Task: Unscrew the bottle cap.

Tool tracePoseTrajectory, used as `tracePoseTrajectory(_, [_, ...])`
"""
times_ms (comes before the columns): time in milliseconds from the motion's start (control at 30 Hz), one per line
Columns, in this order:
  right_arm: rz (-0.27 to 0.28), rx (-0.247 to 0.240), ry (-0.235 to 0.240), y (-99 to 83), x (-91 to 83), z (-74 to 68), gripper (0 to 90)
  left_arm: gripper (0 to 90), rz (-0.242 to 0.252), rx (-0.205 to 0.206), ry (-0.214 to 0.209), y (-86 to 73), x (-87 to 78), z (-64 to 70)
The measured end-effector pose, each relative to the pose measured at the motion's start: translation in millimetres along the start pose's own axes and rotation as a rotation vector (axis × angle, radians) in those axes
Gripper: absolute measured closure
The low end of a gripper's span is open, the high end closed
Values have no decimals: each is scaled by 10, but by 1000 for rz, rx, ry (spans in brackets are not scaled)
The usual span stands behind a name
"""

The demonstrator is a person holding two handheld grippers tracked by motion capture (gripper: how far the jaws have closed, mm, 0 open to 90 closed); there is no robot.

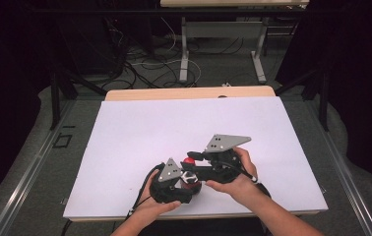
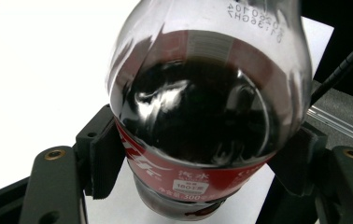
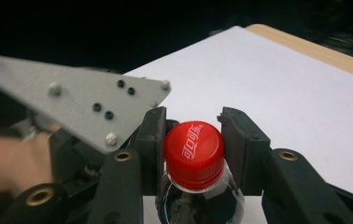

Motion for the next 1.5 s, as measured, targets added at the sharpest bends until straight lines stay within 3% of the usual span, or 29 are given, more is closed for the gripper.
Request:
tracePoseTrajectory(300, [-141,-198,415,83,-32,234,614,294,8,18,-16,5,-9,25])
tracePoseTrajectory(433, [-166,-263,539,92,-30,280,614,293,24,17,-22,8,-3,50])
tracePoseTrajectory(567, [-182,-289,574,93,-35,302,614,293,8,24,-27,-1,-4,49])
tracePoseTrajectory(667, [-182,-283,551,90,-32,308,610,293,18,9,-21,0,10,41])
tracePoseTrajectory(733, [-161,-261,485,101,-34,307,514,293,16,17,-18,4,-2,21])
tracePoseTrajectory(967, [-61,-133,341,148,-95,183,479,293,20,2,1,10,0,-6])
tracePoseTrajectory(1033, [-21,-107,275,155,-99,133,486,293,15,-2,2,6,3,-3])
tracePoseTrajectory(1133, [38,-13,130,135,-122,48,538,293,11,-2,1,6,-4,-8])
tracePoseTrajectory(1167, [38,-13,130,135,-122,48,538,293,11,-2,1,6,-4,-8])
tracePoseTrajectory(1200, [57,10,41,108,-126,4,542,293,11,-2,3,7,-4,-8])
tracePoseTrajectory(1267, [72,33,-9,78,-117,-39,548,293,14,-2,12,9,1,-7])
tracePoseTrajectory(1433, [63,3,-105,29,-61,-88,547,293,17,-15,13,11,9,6])
tracePoseTrajectory(1500, [57,8,-108,19,-48,-88,547,292,18,-15,12,12,8,8])
Point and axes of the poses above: each handheld gripper's, and its own axes: x roughly forward along the jaws, y roughly out of its top, z roughly to its right, the point moved 6 cm from there along x, roughly forward along the jaws, and after that the axes turned 15 degrees about y, right-handed, at the moved point
